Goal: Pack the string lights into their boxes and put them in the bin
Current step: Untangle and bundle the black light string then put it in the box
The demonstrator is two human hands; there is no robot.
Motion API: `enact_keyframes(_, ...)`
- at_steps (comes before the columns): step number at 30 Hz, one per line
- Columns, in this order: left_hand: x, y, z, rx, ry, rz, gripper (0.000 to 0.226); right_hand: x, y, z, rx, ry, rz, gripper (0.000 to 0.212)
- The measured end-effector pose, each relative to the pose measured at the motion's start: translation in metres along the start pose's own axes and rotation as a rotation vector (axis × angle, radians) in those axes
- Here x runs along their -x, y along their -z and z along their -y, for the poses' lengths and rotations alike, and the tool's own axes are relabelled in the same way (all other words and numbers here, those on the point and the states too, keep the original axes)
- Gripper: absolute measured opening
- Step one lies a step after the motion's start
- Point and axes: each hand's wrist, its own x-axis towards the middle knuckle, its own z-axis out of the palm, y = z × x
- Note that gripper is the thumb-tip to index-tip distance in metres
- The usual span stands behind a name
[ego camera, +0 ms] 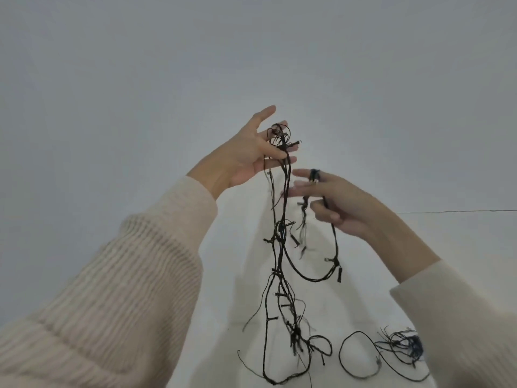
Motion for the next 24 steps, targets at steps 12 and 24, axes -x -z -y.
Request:
enact_keyframes(12, 0.038, 0.005, 0.073, -1.227, -0.211, -0.424, 0.043, -0.016, -0.004, -0.001, 0.034, 0.033, -0.149, 0.009)
enact_keyframes(24, 0.05, -0.001, 0.088, -0.31, 0.083, -0.094, 0.012, -0.011, 0.008, 0.006, 0.135, 0.02, -0.287, 0.021)
